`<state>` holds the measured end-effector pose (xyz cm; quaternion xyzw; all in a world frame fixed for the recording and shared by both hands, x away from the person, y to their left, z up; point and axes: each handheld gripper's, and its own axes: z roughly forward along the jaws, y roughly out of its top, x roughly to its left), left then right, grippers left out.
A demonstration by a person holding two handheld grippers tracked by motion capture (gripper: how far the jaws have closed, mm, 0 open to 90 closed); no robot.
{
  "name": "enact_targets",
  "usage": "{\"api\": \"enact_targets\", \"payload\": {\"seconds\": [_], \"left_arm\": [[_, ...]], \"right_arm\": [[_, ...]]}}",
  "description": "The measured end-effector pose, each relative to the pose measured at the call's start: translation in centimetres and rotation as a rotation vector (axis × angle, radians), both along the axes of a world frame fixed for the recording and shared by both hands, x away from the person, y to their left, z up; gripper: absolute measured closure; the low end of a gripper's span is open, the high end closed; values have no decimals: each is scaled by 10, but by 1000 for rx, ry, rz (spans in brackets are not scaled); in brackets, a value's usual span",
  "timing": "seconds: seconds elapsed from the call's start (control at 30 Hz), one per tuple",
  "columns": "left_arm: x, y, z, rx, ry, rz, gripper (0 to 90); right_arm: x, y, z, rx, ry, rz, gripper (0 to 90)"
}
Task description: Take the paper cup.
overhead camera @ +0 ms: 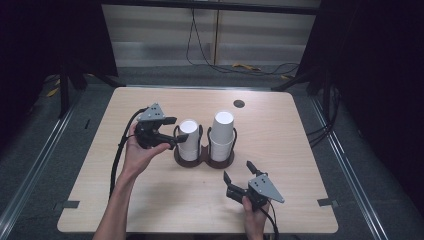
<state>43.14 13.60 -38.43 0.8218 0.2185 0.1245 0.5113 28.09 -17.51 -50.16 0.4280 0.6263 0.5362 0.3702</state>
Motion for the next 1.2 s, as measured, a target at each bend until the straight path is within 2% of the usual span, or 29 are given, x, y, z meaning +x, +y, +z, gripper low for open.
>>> {"api": "enact_targets", "payload": {"seconds": [0.03, 0.07, 0.1, 0.23, 0.33, 0.37, 0.4, 0.43, 0.47, 0.53, 0.6, 0.63, 0.73, 0.8, 0.87, 0.9, 0.97, 1.0, 1.2], "left_arm": [[4, -1, 3, 26, 3, -4, 237], [4, -1, 3, 26, 3, -4, 237], [7, -4, 5, 57, 20, -15, 237], [11, -9, 10, 94, 25, -23, 237], [15, -13, 14, 120, 48, -40, 237], [16, -17, 16, 146, 54, -49, 237], [16, -17, 16, 146, 54, -49, 237], [18, -20, 17, 189, 55, -52, 237], [19, -22, 17, 204, 59, -52, 237], [21, -23, 17, 207, 65, -59, 237], [25, -25, 16, 231, 88, -54, 237], [28, -26, 14, 246, 93, -67, 238], [31, -30, 12, 261, 113, -66, 246], [34, -33, 13, 298, 123, -80, 246], [36, -35, 14, 316, 129, -80, 246], [37, -37, 14, 348, 133, -82, 246], [39, -40, 15, 346, 145, -78, 245], [40, -41, 16, 367, 142, -83, 245], [44, -44, 17, 396, 154, -88, 241]], "right_arm": [[0, 0, 0, -1, 0, 0, 141], [0, 0, 0, -1, 0, 0, 141], [0, 0, 0, -1, 0, 0, 142], [0, 0, 0, -1, 0, 0, 141], [0, 0, 0, -1, 0, 0, 142], [0, 0, 0, -1, 0, 0, 142], [0, 0, 0, -1, 0, 0, 142], [0, 0, 0, -1, 1, 0, 142], [0, 0, 0, -1, 1, 1, 142], [0, 0, 0, -1, 0, -1, 142], [0, 0, 0, -1, 0, 0, 142], [0, 0, 0, -1, 0, 0, 142], [0, 0, 0, -3, -1, -1, 143], [0, 0, 0, -4, 2, -4, 143], [0, 0, 0, -4, 0, 1, 143], [0, 0, 0, -3, 0, 0, 143], [0, 0, 0, -4, -1, -1, 143], [0, 0, 0, -3, -1, -2, 143], [0, 0, 0, -4, 0, -1, 143]]}}
